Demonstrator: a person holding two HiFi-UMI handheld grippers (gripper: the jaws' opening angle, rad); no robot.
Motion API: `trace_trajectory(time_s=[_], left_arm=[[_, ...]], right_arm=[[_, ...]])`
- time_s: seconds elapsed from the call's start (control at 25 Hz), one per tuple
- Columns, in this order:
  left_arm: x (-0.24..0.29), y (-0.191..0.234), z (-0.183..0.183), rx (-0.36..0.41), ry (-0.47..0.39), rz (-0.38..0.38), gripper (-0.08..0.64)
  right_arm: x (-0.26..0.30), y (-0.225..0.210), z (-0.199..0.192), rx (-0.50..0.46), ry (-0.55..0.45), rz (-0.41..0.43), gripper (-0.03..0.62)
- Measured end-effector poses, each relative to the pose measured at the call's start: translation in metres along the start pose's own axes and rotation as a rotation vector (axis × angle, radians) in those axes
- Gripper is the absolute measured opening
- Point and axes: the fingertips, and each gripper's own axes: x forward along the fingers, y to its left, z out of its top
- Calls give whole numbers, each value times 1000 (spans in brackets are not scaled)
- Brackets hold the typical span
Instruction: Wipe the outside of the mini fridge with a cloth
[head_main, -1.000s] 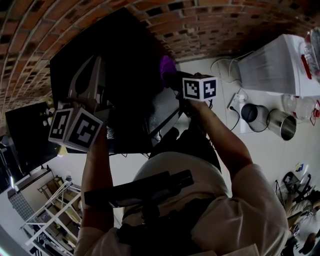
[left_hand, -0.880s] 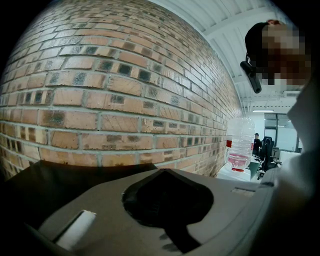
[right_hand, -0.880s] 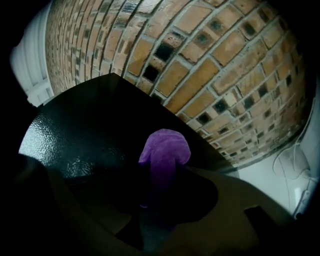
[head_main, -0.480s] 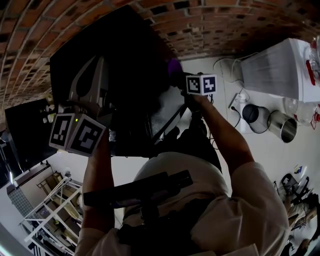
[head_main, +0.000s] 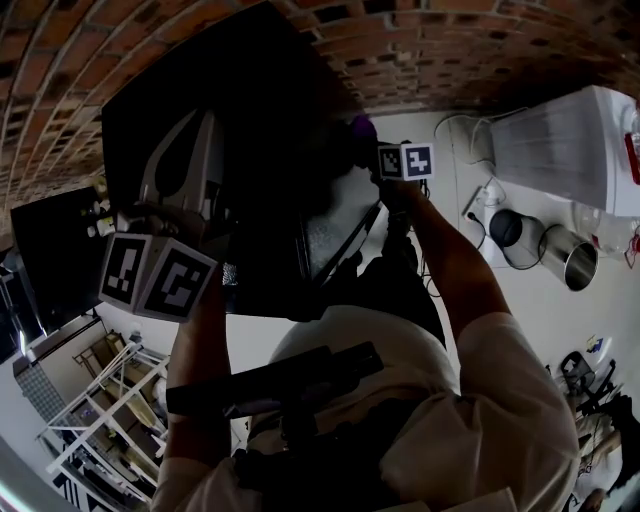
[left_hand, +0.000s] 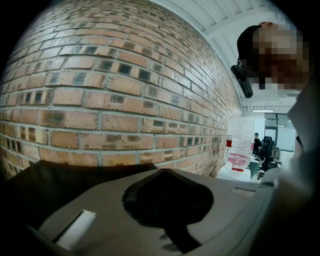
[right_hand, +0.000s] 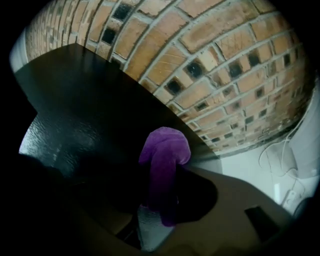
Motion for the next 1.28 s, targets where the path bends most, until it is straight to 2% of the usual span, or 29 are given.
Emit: trace_trajectory(time_s=[0.2,0.44,0.72,1.0,1.28], left_arm=[[0,0,0,1,0,1,5],[0,1,0,-2,5,3,5],[0,4,-1,-4,-2,9,5],[-3,4,0,0,-8,-3,5],[-13,-12,-7,23,15,-75,6]], right_arm=[[12,-24,-12,-58,68,-103,135],[18,-36,-17,-91,111,-152,135],[7,-48,-7,-130,101,-206,135],[-41,-25,19,-136,-38,-199,135],[-113,48,41,-116,-202,-84,135]])
